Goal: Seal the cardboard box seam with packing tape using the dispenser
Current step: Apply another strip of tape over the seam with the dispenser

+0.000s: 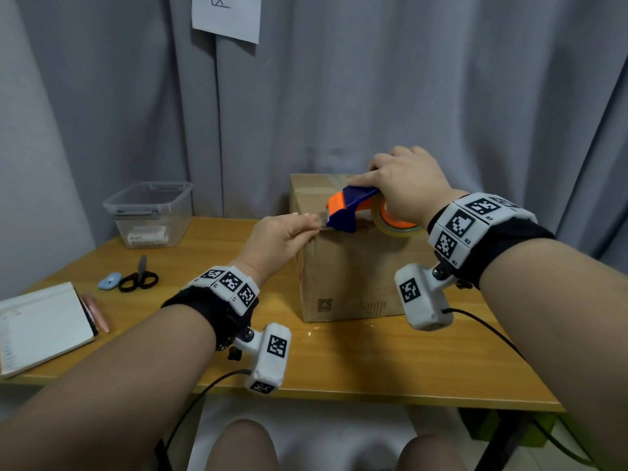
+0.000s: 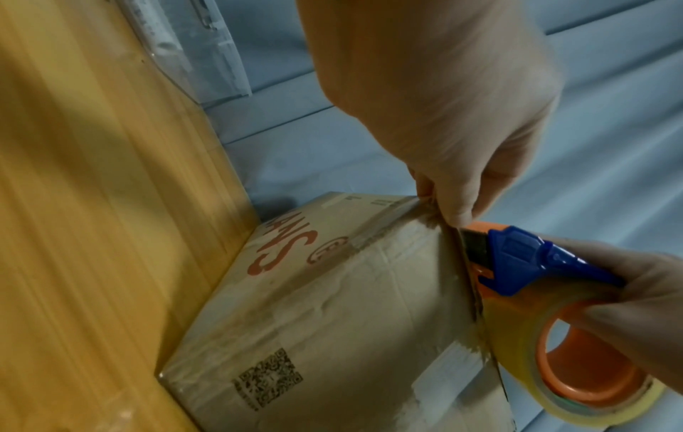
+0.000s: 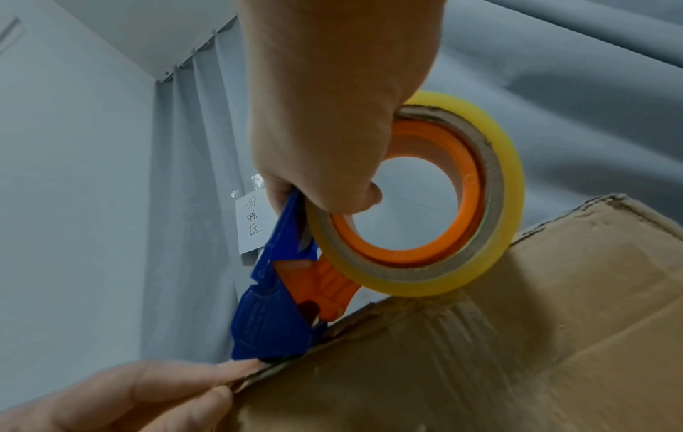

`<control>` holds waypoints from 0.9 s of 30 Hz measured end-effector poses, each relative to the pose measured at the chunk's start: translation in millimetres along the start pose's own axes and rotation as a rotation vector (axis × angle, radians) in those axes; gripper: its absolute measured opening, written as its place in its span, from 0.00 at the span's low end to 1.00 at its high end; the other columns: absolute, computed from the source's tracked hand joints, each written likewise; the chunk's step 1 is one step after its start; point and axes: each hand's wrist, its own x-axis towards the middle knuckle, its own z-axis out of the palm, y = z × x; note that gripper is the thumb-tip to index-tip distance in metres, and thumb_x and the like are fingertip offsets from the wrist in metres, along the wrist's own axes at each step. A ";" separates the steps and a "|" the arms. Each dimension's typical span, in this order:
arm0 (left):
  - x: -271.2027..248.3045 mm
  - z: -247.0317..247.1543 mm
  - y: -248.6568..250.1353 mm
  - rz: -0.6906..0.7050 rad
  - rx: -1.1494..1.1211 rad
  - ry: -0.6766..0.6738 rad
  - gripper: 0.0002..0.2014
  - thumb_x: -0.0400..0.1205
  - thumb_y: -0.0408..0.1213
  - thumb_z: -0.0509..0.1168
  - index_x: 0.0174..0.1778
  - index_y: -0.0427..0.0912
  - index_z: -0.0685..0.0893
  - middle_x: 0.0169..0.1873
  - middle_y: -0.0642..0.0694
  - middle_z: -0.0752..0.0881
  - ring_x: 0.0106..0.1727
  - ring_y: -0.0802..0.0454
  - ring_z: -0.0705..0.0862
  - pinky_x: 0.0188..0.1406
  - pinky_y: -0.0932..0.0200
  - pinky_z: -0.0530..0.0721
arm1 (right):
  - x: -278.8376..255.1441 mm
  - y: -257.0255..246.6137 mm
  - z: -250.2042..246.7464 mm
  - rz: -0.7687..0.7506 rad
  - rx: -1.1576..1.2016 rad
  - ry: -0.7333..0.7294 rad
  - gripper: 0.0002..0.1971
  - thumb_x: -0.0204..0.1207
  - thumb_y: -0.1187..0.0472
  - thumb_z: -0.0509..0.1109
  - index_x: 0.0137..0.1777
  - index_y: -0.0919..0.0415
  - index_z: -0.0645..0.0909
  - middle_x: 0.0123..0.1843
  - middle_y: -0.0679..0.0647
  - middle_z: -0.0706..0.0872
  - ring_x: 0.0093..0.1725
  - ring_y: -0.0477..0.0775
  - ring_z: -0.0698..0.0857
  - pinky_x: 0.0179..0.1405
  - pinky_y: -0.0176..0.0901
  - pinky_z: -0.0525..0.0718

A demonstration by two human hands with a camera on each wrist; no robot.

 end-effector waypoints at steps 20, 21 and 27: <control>15.6 -23.5 -42.4 -0.154 0.368 -0.233 0.23 0.79 0.47 0.68 0.71 0.53 0.78 0.69 0.54 0.81 0.76 0.53 0.71 0.75 0.47 0.65 | 28.8 -6.7 -14.0 -0.116 0.158 -0.108 0.32 0.81 0.63 0.55 0.78 0.29 0.58 0.58 0.56 0.73 0.55 0.60 0.75 0.46 0.48 0.69; 14.8 -22.2 -42.8 -0.155 0.355 -0.227 0.23 0.79 0.47 0.68 0.71 0.53 0.78 0.68 0.53 0.81 0.76 0.53 0.72 0.75 0.48 0.65 | 31.4 -4.6 -13.5 -0.117 0.175 -0.110 0.32 0.81 0.64 0.55 0.77 0.29 0.59 0.59 0.55 0.74 0.55 0.60 0.75 0.48 0.48 0.71; 12.1 -17.8 -46.0 -0.165 0.317 -0.184 0.22 0.79 0.47 0.68 0.70 0.52 0.79 0.69 0.53 0.81 0.74 0.53 0.74 0.75 0.52 0.68 | 24.5 26.5 -12.6 -0.089 0.199 -0.161 0.28 0.79 0.60 0.60 0.75 0.31 0.66 0.55 0.54 0.73 0.56 0.61 0.77 0.50 0.52 0.75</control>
